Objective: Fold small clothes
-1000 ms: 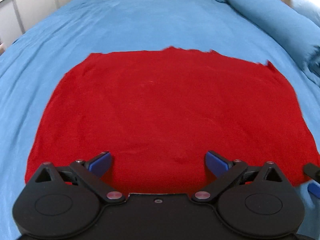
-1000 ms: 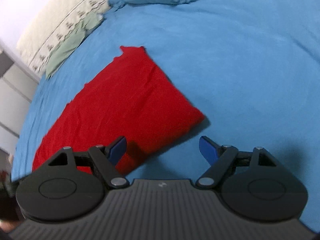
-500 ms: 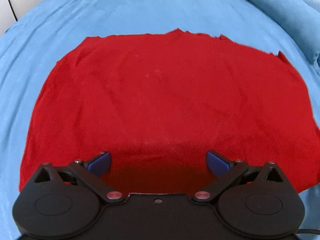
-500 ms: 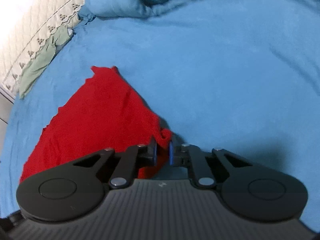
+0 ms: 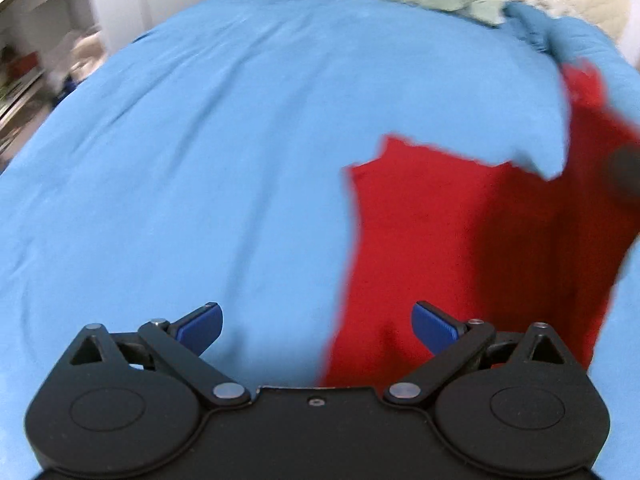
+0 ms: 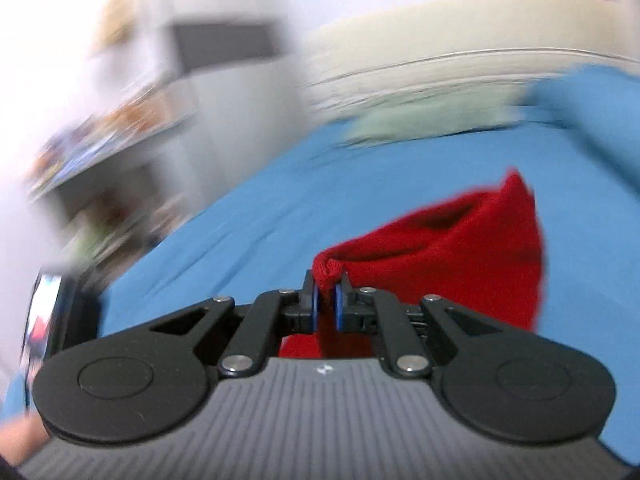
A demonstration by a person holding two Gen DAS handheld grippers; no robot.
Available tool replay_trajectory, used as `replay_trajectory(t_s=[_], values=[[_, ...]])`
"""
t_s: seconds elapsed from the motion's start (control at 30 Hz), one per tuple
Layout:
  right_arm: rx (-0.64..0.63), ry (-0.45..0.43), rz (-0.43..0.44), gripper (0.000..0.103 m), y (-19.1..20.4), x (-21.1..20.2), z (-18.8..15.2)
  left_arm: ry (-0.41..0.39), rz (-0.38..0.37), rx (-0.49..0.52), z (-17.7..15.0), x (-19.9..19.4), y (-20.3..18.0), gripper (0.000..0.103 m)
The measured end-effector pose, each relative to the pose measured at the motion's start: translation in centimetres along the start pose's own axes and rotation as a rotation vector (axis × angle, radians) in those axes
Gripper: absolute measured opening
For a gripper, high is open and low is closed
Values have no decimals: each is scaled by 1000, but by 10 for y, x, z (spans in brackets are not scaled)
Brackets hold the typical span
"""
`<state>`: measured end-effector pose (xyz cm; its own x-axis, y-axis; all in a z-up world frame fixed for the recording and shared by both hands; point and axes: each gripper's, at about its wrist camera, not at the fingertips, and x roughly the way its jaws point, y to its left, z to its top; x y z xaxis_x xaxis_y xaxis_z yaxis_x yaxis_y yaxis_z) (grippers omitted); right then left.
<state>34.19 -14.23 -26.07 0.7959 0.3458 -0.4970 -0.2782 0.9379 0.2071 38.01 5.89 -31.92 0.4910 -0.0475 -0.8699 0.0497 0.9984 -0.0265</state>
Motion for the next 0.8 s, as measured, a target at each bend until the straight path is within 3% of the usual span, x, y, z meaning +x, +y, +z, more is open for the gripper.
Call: replay_trajectory(t_s=[0.13,0.17,0.3,0.5,0.63,0.73,0.8], values=[[-32,211,-7,23,18,69,-53,92,50,-50,-28,22,41,101],[-19,229,-3,23,17,76,-61,103,56,-60,-34,25,48,101],[-36,194,8,23,18,72,-58,97,58,-90,-44,22,66,101],[-37,54,99,23,36,37,-25,64,52,-122,-43,15,76,101],[-109,185,132,25,43,59,-51,72,62,-102,-51,10,76,101],[-102,227,133,36,37,68,-65,68,60,-102,-50,9,77,101],[-91,198,123,64,32,58,-66,59,56,-102,-49,9,77,101]])
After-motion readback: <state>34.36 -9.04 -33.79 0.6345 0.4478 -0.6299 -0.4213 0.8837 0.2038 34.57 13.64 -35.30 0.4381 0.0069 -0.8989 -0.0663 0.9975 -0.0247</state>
